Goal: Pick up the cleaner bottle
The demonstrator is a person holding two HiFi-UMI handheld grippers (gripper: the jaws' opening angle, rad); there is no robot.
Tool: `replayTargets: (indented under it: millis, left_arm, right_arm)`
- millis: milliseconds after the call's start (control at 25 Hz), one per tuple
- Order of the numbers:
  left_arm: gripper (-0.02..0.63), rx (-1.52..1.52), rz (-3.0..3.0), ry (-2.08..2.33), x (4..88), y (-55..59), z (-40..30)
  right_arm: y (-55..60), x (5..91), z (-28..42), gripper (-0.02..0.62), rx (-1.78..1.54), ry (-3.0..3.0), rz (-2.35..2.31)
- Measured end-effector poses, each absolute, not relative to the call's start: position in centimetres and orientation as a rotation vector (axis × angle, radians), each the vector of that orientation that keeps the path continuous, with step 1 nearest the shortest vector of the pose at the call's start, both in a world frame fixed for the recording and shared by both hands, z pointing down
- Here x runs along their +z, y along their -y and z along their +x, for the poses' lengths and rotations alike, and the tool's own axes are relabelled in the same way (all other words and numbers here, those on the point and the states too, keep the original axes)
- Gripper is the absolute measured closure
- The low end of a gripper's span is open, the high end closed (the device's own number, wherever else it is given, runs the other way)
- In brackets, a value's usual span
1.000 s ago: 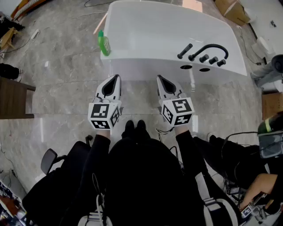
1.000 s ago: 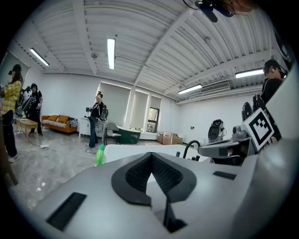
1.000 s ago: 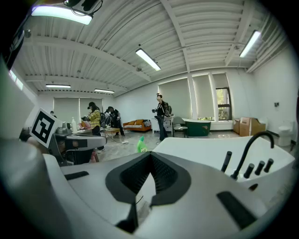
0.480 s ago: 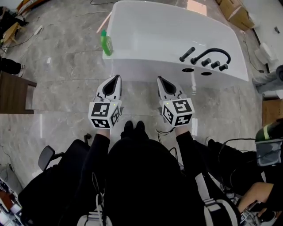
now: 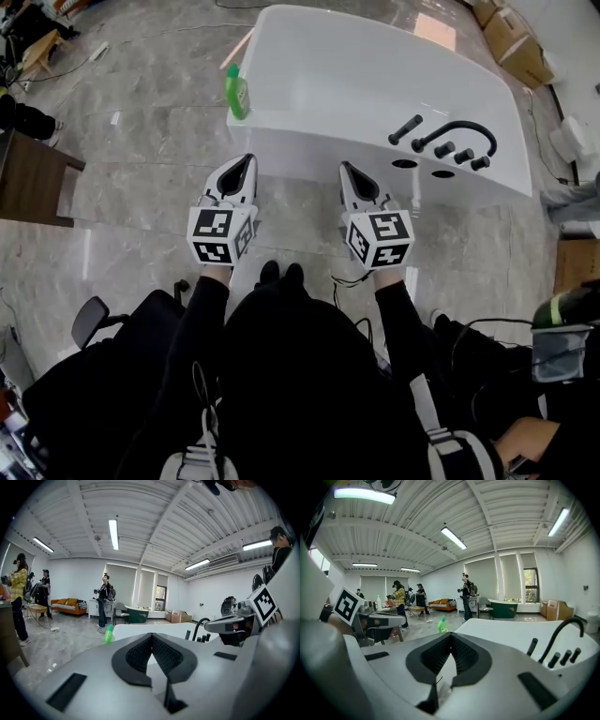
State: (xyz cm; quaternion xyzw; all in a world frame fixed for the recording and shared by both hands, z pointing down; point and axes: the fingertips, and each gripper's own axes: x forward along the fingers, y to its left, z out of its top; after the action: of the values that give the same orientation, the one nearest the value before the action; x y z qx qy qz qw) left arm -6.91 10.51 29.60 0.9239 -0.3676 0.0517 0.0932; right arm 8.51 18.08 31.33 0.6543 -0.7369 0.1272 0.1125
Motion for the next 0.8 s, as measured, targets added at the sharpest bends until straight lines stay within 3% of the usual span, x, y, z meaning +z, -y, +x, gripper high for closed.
replayTargets:
  millis: [800]
  left_arm:
    - [0.597,0.209,2.697,1.248,29.8,-7.4,-6.9]
  right_arm:
    - [-14.4,30.5,9.8,0.594,0.335,2.243,1.854]
